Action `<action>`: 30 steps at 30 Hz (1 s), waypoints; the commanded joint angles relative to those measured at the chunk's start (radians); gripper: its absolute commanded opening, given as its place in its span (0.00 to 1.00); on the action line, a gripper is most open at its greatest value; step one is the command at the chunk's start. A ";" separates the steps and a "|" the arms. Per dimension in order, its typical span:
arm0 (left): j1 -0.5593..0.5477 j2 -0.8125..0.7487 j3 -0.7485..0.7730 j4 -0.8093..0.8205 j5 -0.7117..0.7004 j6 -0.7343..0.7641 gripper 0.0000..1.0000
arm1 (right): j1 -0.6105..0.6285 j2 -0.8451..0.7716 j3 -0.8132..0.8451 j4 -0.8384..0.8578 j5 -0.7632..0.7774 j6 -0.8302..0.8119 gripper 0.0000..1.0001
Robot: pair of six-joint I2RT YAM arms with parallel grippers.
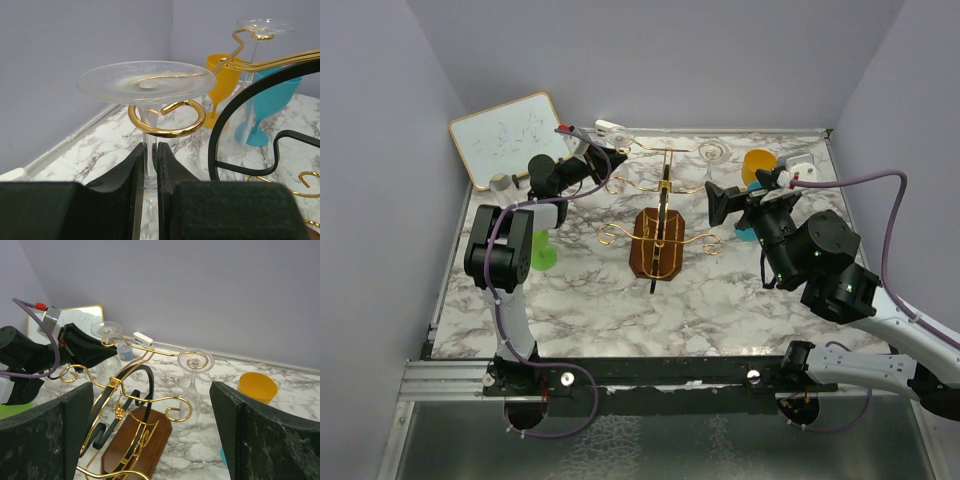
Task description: Place the wine glass upside down on the wine glass rack
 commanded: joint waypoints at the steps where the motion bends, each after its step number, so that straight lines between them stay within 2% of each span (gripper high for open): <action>1: 0.023 -0.025 0.026 0.132 -0.010 -0.085 0.00 | -0.001 0.002 -0.009 0.020 0.007 -0.005 0.99; 11: 0.013 -0.046 -0.031 0.161 0.065 -0.068 0.00 | 0.000 -0.002 -0.014 0.024 0.007 0.001 0.99; 21: -0.027 -0.050 -0.039 0.093 0.079 0.001 0.00 | 0.000 0.003 -0.016 0.028 0.007 0.000 0.99; 27: -0.032 -0.044 -0.023 0.060 0.080 0.016 0.19 | 0.000 -0.004 -0.023 0.030 0.010 -0.001 0.99; 30: -0.032 -0.047 -0.017 0.039 0.077 0.026 0.23 | 0.000 -0.006 -0.026 0.033 0.013 -0.005 0.99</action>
